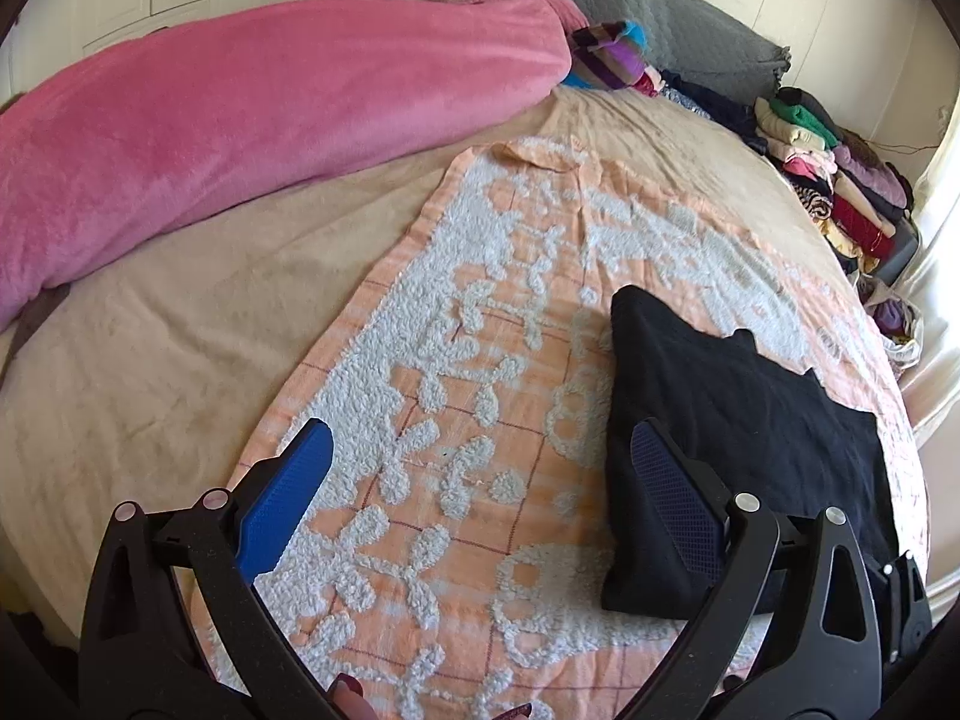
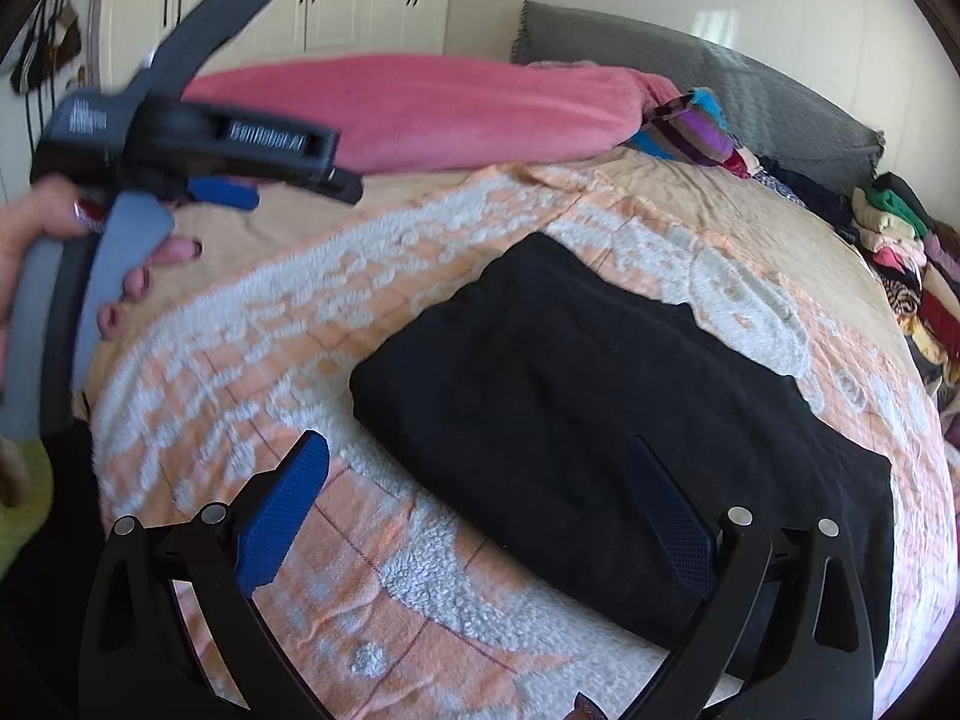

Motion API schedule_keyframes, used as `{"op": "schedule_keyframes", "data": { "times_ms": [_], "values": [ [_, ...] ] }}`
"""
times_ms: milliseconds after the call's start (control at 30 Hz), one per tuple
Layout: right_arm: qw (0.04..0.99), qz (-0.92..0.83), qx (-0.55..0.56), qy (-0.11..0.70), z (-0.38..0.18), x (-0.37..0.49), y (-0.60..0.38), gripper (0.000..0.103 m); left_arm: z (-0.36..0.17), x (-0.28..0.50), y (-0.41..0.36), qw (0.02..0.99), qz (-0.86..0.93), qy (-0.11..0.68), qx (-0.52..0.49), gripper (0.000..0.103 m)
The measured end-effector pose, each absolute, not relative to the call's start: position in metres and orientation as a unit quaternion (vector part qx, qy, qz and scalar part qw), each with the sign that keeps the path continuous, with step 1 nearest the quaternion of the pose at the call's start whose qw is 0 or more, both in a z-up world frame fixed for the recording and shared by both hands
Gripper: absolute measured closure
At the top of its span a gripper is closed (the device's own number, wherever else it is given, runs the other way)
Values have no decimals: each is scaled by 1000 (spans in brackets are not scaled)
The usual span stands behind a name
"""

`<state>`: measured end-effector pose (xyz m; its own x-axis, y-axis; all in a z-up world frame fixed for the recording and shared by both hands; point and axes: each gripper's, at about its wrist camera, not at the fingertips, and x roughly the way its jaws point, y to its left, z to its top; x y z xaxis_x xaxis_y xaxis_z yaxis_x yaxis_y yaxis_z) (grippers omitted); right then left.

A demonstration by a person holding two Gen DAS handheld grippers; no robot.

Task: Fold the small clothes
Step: 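Move the right gripper to the shirt's side edge and close on it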

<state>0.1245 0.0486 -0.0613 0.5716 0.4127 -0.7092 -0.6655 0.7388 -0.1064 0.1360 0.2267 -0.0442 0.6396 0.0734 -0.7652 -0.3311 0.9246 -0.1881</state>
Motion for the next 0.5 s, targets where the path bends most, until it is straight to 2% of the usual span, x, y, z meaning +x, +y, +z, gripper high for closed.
{"op": "schedule_keyframes", "data": {
  "times_ms": [500],
  "values": [
    [850,306,-264,339,-114,135,89,4,-71,154,220,882,100,434,-155,10]
  ]
}}
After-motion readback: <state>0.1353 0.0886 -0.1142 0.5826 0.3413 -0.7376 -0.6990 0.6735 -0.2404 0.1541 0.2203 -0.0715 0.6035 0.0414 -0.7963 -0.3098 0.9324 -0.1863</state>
